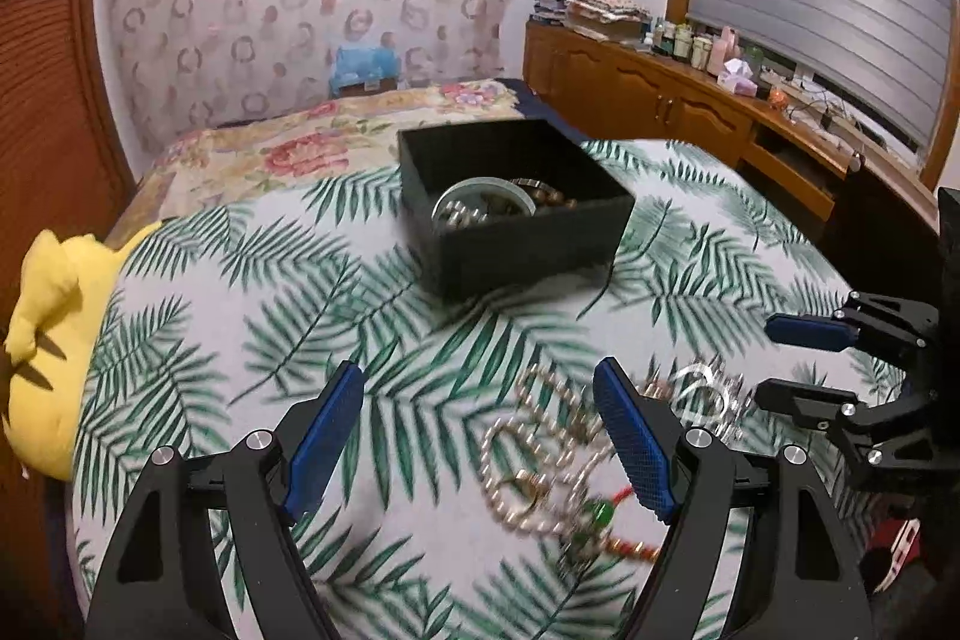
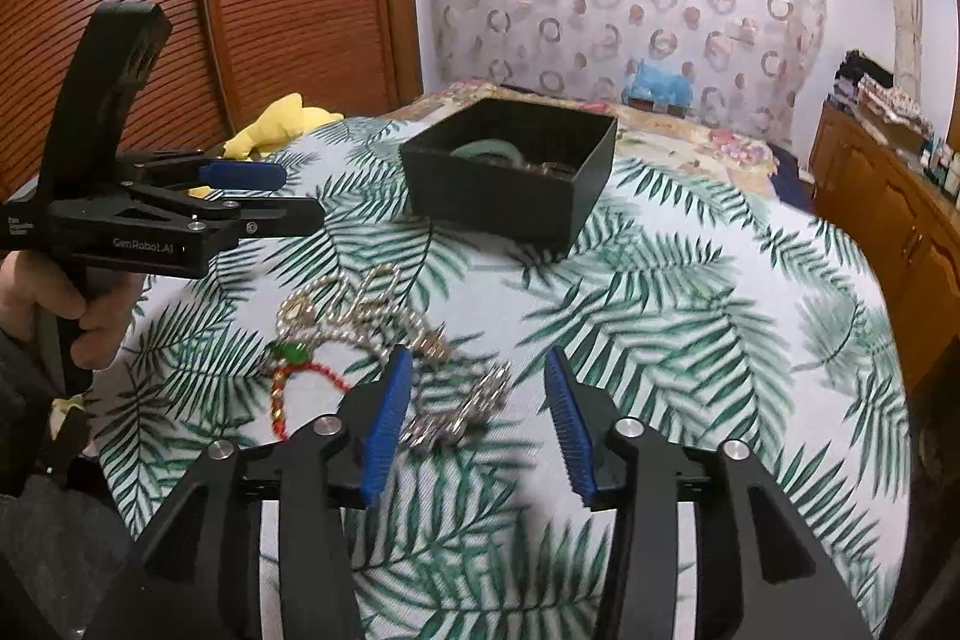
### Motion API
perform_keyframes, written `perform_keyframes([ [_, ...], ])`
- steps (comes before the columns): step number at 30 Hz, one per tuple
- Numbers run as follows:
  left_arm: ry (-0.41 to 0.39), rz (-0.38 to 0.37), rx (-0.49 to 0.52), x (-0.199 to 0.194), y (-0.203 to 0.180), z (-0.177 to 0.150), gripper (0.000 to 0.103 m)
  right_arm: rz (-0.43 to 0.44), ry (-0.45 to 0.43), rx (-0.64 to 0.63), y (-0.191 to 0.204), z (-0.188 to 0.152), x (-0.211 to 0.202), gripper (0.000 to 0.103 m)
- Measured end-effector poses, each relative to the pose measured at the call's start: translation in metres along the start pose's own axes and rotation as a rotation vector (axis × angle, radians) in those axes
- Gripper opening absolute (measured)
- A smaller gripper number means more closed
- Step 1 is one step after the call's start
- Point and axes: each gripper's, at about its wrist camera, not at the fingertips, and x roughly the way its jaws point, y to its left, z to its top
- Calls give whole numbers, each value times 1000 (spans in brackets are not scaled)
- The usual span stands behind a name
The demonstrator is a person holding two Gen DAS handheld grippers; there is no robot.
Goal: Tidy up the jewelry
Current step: 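Move the left tool back to the pile and grasp a pearl necklace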
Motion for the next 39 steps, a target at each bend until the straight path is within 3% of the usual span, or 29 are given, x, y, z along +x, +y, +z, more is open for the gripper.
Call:
perform_keyframes([
  [5, 27, -12, -14, 3, 10, -15, 73, -19, 25, -17, 6, -10, 5, 64],
  [7, 42, -21, -20, 8, 12, -20, 53, -14, 36, -22, 5, -10, 7, 71],
  [16, 100, -74, -36, 30, 8, -25, 22, -9, 65, -29, 6, -4, 17, 74],
  [30, 118, -56, -1, 33, 2, -28, 17, -6, 67, -35, 8, -2, 16, 74],
  [35, 122, -14, 43, 37, -4, -25, 17, -6, 71, -39, 9, -2, 17, 74],
  [37, 121, 0, 59, 38, -5, -24, 4, -4, 70, -40, 9, -1, 16, 74],
  [39, 113, -28, 24, 35, -1, -22, 4, -5, 70, -41, 9, -1, 17, 74],
])
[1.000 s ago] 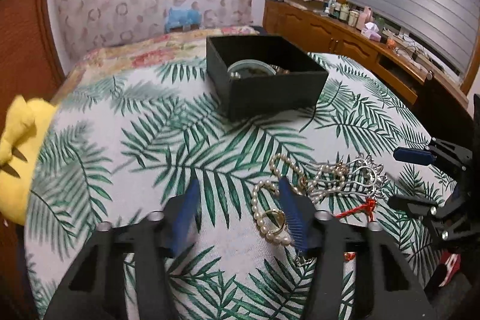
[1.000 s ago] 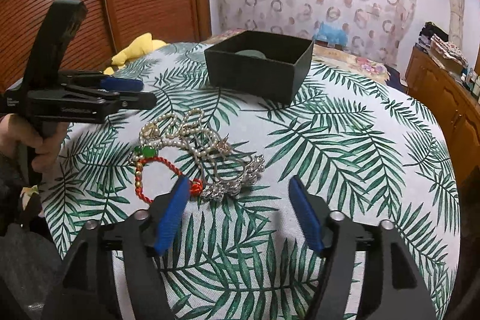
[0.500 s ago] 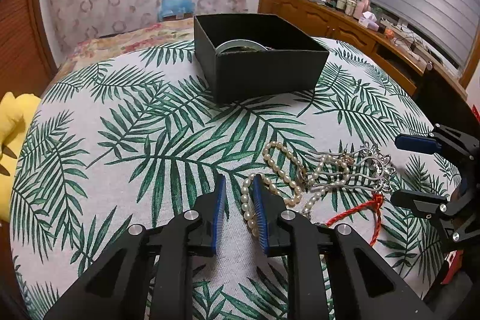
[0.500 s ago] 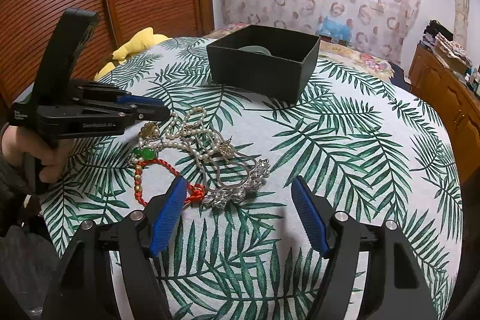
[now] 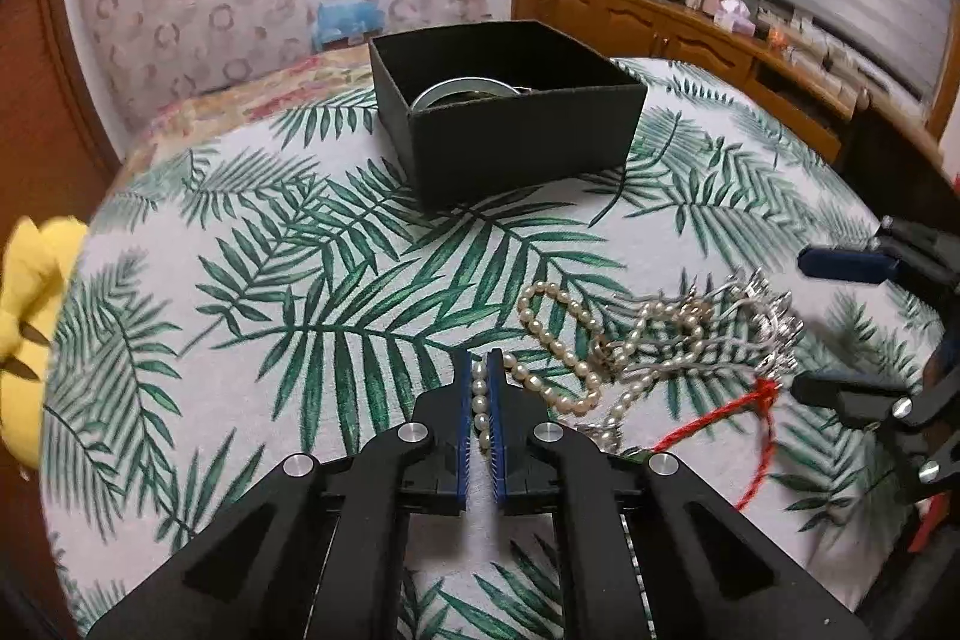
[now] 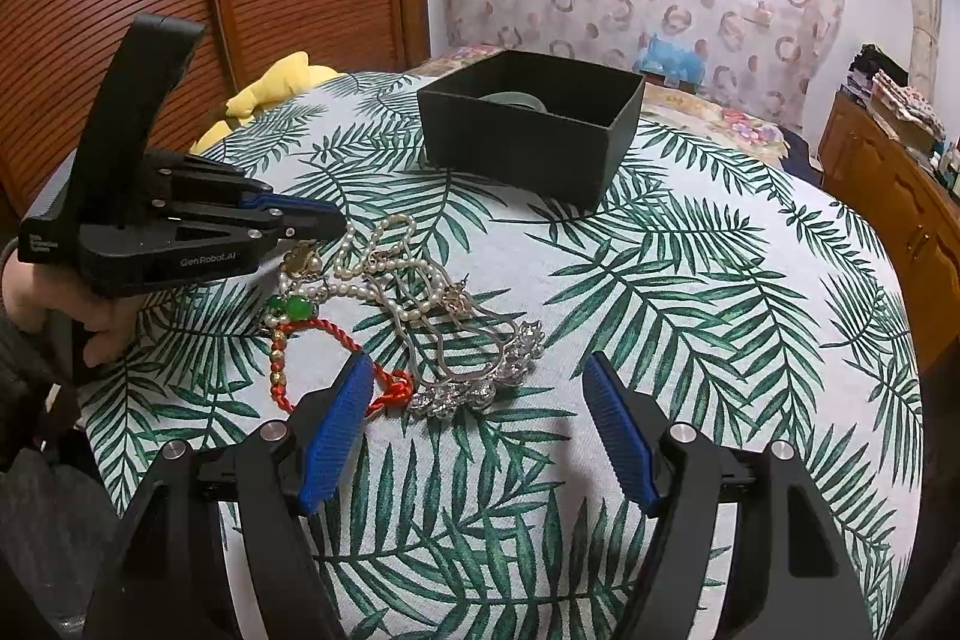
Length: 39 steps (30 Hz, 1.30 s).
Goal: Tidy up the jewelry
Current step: 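Move the left tool back to the pile and grasp a pearl necklace, then lift the pearl necklace with the left tool while the right tool grasps silver chains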
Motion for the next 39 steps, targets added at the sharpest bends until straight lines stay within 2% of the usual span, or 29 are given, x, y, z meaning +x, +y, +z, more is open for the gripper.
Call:
perform_keyframes([
  [8, -138, 41, -26, -49, 6, 13, 4, -3, 8, 0, -2, 2, 4, 74],
  [14, -241, 11, -40, -88, 2, 24, 4, 7, 26, -4, 0, 6, 14, 74],
  [22, -323, 13, -31, -119, -4, 38, 4, 17, 42, 32, -9, 8, 21, 74],
  [24, -341, 15, -33, -126, -4, 42, 4, 25, 37, 46, -12, 8, 19, 69],
  [26, -362, 18, -36, -133, -3, 46, 4, 25, 34, 58, -15, 8, 18, 68],
  [28, -377, 21, -36, -138, -3, 49, 4, 18, 36, 67, -17, 8, 18, 59],
  [32, -414, 25, -38, -151, -2, 58, 4, 26, 52, 90, -22, 8, 22, 53],
  [36, -427, 31, -31, -156, -3, 61, 4, 50, 66, 128, -26, 7, 25, 51],
  [39, -426, 30, -32, -156, -3, 61, 4, 70, 69, 149, -26, 7, 26, 42],
])
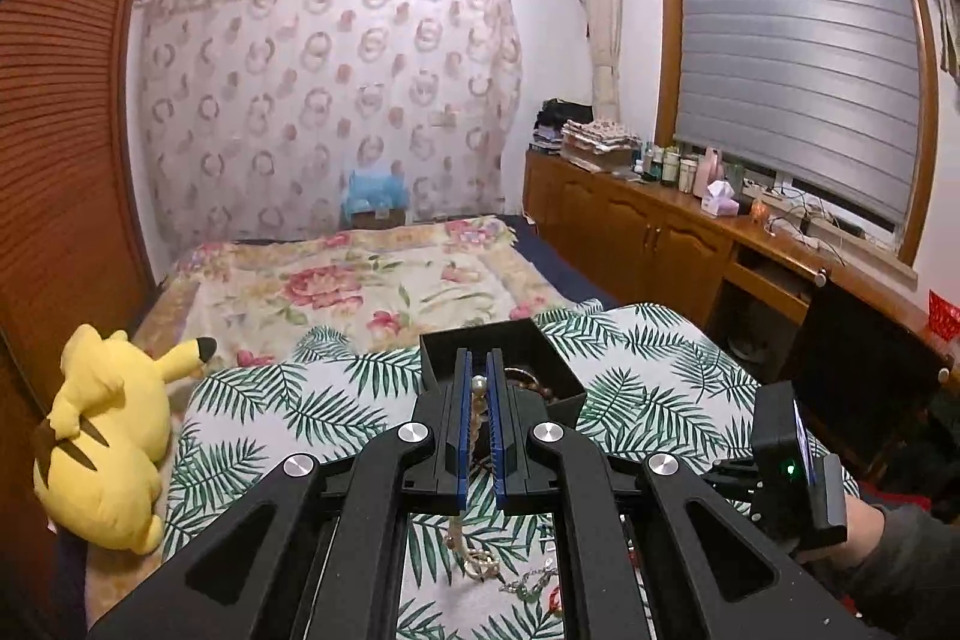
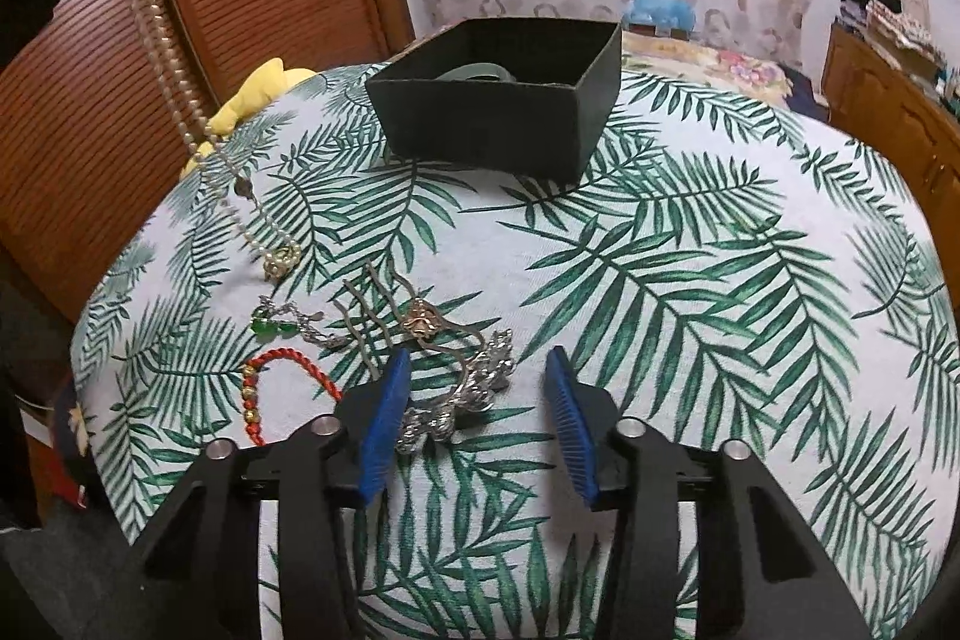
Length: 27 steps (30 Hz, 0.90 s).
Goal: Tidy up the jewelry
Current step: 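Lift the pearl necklace with the left tool while the right tool grasps silver chains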
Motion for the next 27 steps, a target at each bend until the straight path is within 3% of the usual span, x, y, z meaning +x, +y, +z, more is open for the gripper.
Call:
perform_keyframes([
  [5, 15, -8, -8, 2, 0, -3, 4, -7, -4, 27, 0, 1, 1, 23],
  [19, 24, -12, -10, 4, -5, -9, 4, -93, -84, -90, 11, 33, -26, 9],
  [27, 25, -10, -10, 5, -4, -9, 4, -107, -98, -134, 12, 45, -34, 8],
])
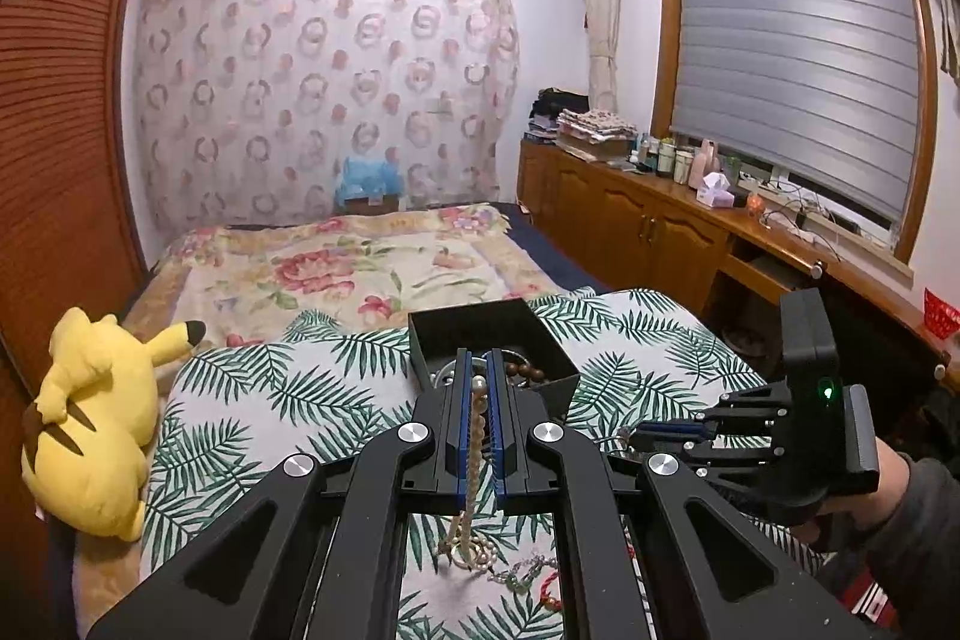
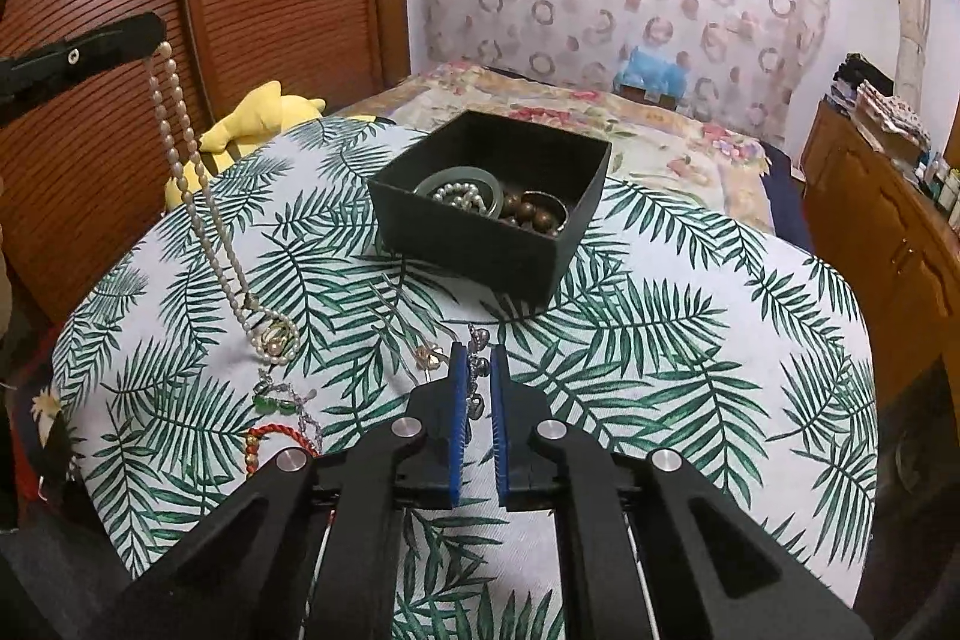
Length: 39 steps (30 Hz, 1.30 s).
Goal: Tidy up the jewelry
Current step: 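Lift the pearl necklace with the left tool while the right tool grasps silver chains, then lower both held jewelry pieces into the black box and open both tools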
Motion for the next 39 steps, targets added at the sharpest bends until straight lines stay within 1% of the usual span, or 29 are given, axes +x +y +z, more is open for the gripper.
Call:
perform_keyframes([
  [3, -3, -1, 2, -1, 0, 0, 4, 10, -14, -1, 0, 4, -3, 9],
  [6, -16, 0, 12, -1, -6, 1, 4, 0, -30, -10, -1, 11, -7, 8],
  [13, -52, 6, 37, 2, -16, 27, 4, -12, -70, -27, -7, 37, -15, 8],
  [18, -71, 17, 48, 6, -16, 50, 4, -26, -84, -31, -15, 58, -10, 9],
  [25, -87, 33, 49, 23, -13, 78, 4, -25, -83, -1, -31, 89, 10, 9],
  [30, -85, 31, 28, 37, -6, 94, 4, -1, -63, 42, -40, 102, 32, 9],
  [34, -78, 42, 21, 51, -1, 105, 4, 48, -20, 83, -46, 98, 53, 9],
  [37, -72, 40, 17, 58, 2, 110, 4, 43, -8, 94, -47, 93, 65, 13],
  [39, -67, 48, 19, 67, 3, 114, 4, 47, -6, 97, -48, 90, 68, 13],
])
